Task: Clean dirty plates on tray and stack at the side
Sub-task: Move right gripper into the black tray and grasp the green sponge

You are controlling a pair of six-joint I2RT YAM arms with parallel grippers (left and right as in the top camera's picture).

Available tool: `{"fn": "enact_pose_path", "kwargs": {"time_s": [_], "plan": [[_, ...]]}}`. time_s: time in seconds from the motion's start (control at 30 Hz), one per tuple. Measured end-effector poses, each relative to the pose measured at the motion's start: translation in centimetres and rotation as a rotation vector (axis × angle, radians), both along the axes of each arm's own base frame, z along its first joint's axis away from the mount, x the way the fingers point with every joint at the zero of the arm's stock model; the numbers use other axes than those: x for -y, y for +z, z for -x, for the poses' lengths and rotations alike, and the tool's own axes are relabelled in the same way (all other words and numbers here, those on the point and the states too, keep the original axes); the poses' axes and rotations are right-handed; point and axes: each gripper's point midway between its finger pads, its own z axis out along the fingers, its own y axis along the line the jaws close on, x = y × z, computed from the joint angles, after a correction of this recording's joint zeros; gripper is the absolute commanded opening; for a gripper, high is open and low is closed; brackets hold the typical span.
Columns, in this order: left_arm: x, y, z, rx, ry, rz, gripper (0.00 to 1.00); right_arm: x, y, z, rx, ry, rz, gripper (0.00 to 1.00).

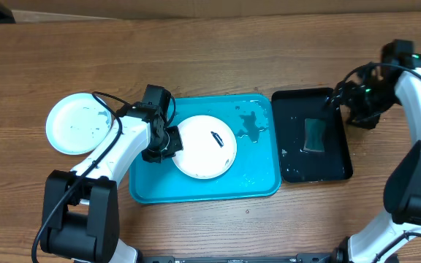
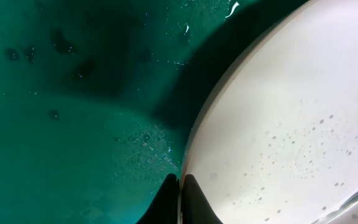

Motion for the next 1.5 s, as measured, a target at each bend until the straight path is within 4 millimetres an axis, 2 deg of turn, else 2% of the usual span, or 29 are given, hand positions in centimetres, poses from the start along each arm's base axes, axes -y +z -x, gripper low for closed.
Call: {"fn": "enact_pose_path", "kwargs": {"time_s": [0.23, 0.43, 0.67, 0.9, 1.03, 1.2, 1.27, 1.3, 1.5], "plan": [[0.0, 0.0, 0.0, 0.000, 0.000, 0.000, 0.04, -2.7, -0.6, 1.8, -0.071, 0.149, 0.129, 0.78], [0.3, 0.0, 0.1, 0.000, -0.011, -0.002, 0.04, -3.3, -2.4, 2.6, -0.102, 0.183, 0.276, 0.76], [0.3, -0.3, 0.4, -0.008, -0.002, -0.005, 0.05, -3.4, -5.8, 1.9, -0.048, 0.171, 0.341, 0.64], [0.4, -0.3, 0.4, -0.005, -0.009, -0.008, 0.05, -3.2, -7.9, 0.7, 0.031, 0.149, 0.355, 0.56], [0.6, -0.3, 0.4, -0.003, -0.013, -0.007, 0.05, -3.1, -8.3, 1.0, 0.026, 0.150, 0.359, 0.43], [0.6, -0.3, 0.4, -0.002, -0.014, -0.007, 0.06, -3.1, -8.3, 1.0, 0.023, 0.147, 0.362, 0.40], [0.6, -0.3, 0.4, -0.002, -0.014, -0.007, 0.06, -3.0, -8.3, 1.0, 0.023, 0.152, 0.363, 0.26], [0.6, -0.3, 0.4, -0.002, -0.014, -0.007, 0.06, -3.1, -8.3, 1.1, 0.022, 0.152, 0.362, 0.22], [0.4, -0.4, 0.2, 0.005, -0.012, -0.021, 0.12, -3.0, -8.3, 1.2, 0.015, 0.151, 0.363, 0.22]]}}
